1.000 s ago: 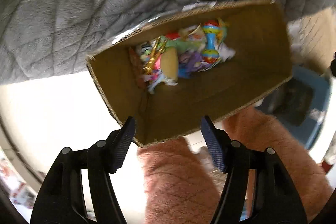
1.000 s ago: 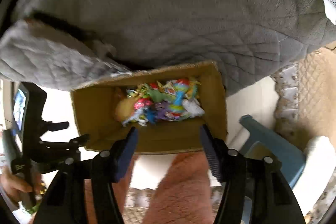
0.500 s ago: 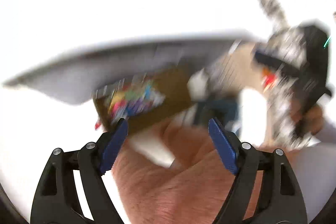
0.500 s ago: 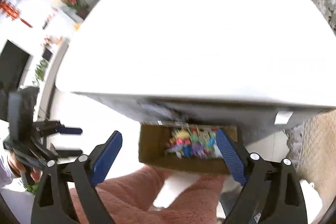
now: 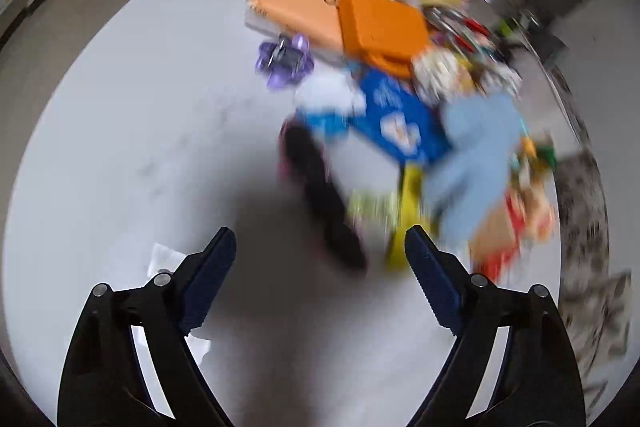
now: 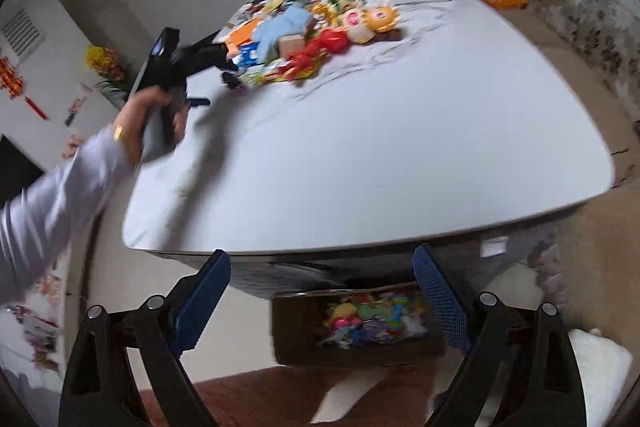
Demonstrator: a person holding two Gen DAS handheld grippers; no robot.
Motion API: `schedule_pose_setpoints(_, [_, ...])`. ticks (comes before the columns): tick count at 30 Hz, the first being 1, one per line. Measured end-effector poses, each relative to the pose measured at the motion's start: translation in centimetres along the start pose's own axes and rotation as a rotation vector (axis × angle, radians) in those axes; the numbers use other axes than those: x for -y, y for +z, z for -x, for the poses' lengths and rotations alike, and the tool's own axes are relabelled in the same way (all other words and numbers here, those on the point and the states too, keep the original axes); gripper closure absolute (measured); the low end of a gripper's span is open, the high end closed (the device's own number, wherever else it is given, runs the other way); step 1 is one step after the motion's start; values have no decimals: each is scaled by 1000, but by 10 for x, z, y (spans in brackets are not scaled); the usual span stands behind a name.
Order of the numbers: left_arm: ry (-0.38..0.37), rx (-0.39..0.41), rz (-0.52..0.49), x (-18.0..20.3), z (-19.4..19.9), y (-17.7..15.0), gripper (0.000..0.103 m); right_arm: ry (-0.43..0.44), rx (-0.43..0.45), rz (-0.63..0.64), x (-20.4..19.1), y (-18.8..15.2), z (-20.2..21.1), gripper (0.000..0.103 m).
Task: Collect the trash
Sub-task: 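Grasp the pink-and-black toy with the left tool while the right tool grasps the tan block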
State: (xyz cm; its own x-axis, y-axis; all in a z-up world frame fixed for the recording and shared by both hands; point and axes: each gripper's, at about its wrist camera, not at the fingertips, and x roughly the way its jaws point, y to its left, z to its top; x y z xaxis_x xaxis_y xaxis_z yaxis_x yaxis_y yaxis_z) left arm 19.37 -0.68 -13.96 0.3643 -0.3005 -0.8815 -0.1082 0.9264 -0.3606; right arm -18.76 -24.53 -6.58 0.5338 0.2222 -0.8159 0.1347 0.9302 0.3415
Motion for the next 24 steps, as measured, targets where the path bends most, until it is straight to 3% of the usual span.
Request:
schedule_pose_setpoints(3, [86,5,9,9,-12,19,31,-25,3,-39,14,-6,5,12])
schedule_pose_setpoints(5, [154,-2,-24,17,-16,25,72,-27,12,-75,22,-7,7,12])
schedule_pose_setpoints(9, [155,-18,-59,16,-13,25,73,-15,39,-58,22,6,5,12])
schedule_pose_setpoints(12, [115,-6,-85,8,7,11,73,9,63,-7,13,29,-5,12])
schedule_pose_setpoints(18, [65,88,-218,-13,80,-57,74,45,130,167,-24,131,-74,13])
schedule_pose_setpoints(24, [42,133,-208,-44,123,-119,74,36,57,208,-60,233,-168,26])
